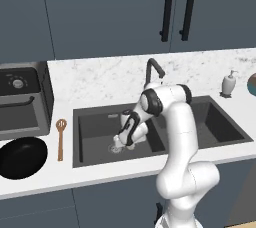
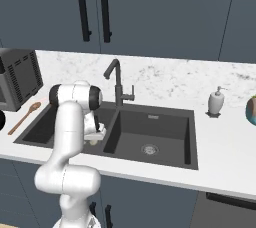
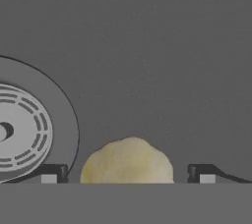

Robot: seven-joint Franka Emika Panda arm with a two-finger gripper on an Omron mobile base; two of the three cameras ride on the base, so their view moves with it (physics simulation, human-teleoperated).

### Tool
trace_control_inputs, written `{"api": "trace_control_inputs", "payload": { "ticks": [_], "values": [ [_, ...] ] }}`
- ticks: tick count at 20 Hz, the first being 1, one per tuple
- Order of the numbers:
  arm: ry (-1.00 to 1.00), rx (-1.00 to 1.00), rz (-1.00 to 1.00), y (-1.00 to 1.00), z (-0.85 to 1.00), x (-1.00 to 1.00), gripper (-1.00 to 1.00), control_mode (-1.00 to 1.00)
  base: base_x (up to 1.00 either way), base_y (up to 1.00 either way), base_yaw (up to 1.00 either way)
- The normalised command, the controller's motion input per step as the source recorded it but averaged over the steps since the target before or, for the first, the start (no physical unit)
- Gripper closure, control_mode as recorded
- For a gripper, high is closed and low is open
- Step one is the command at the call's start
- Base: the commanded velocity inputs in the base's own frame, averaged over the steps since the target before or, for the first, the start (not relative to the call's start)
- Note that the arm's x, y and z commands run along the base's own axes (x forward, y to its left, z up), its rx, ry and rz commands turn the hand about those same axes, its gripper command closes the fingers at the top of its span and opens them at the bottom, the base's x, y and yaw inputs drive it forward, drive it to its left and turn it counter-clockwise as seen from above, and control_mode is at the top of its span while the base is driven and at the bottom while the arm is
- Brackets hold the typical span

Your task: Pick the garlic from the sink and place it in the bowl. Then pick the bowl and place it in the microwave. Then close the microwave door and press the start button.

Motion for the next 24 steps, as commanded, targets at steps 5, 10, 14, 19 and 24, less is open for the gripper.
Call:
{"api": "trace_control_inputs", "payload": {
  "ticks": [5,10,14,19,24],
  "values": [
    [0.00,0.00,0.00,0.03,-0.10,0.06,1.00,-1.00,0.00,0.00,0.00],
    [-0.05,-0.01,0.00,0.03,0.04,-0.36,1.00,-1.00,0.00,0.00,0.00],
    [-0.09,0.00,0.00,0.22,0.87,-0.33,1.00,-1.00,0.00,0.00,0.00],
    [-0.03,0.00,0.04,0.61,1.00,-0.11,1.00,-1.00,0.00,0.00,0.00],
    [0.00,0.00,0.04,0.68,1.00,0.00,1.00,-1.00,0.00,0.00,0.00]
  ]
}}
